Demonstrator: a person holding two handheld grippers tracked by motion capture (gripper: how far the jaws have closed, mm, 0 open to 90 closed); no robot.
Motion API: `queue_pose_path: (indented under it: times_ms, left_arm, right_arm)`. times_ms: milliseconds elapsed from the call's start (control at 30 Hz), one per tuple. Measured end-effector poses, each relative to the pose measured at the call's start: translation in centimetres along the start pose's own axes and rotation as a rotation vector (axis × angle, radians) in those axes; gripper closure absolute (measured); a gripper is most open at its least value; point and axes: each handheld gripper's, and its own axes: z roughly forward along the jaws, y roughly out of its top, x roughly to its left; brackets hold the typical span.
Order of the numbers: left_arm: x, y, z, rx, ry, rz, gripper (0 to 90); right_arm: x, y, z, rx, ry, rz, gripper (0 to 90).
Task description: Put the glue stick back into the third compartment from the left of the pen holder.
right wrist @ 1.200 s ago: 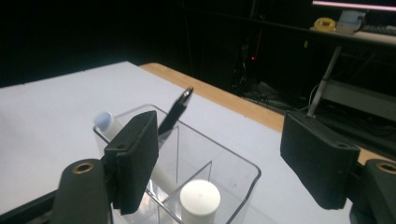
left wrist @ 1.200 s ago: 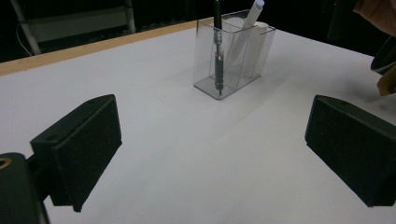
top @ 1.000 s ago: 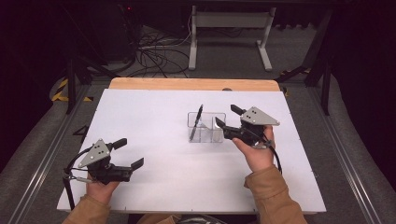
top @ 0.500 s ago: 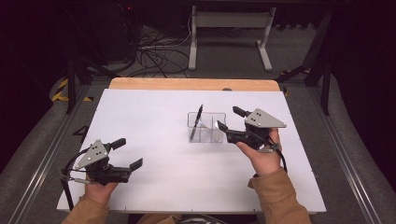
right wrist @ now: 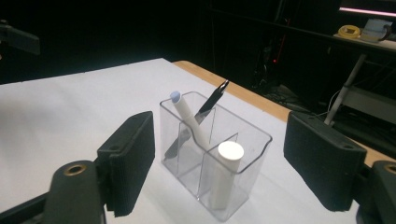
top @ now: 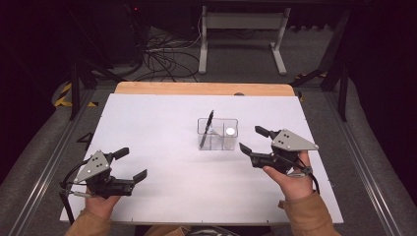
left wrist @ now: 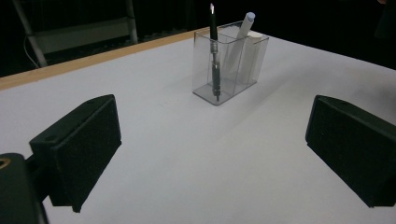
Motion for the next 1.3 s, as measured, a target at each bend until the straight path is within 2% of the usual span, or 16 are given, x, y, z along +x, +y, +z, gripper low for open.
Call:
queue_pose_path:
  times_ms: [133,467,667,733,933,1167,1300]
  left_arm:
    - [0.0,0.0,-0.1,0.001,0.005,0.011,4.3]
    - [-0.2,-0.2,-0.2,-0.006,-0.001,0.009,4.3]
    - [-0.4,-0.2,-0.3,0.000,0.001,0.036,4.3]
    - [-0.4,-0.2,-0.2,0.006,-0.003,0.030,4.3]
    - [-0.4,-0.4,-0.2,0.003,-0.003,0.026,4.3]
    - [-0.6,-0.6,0.0,0.017,-0.002,0.041,4.3]
    - [-0.5,-0.8,0.1,0.017,-0.002,0.031,4.3]
  right_arm:
    - [0.2,-0.9,-0.6,0.002,0.001,-0.010,25.9]
    - [0.1,-4.2,-1.5,0.025,0.032,0.033,25.9]
    - [0.5,-5.7,-1.5,0.043,0.048,0.019,25.9]
    - [0.4,-6.2,-1.6,0.048,0.042,0.024,25.9]
    - [0.5,-7.9,-1.6,0.088,0.031,0.057,26.0]
    - [1.2,-9.7,-1.2,0.144,0.052,0.099,26.1]
    - [1.6,-10.2,-0.9,0.167,0.059,0.107,26.5]
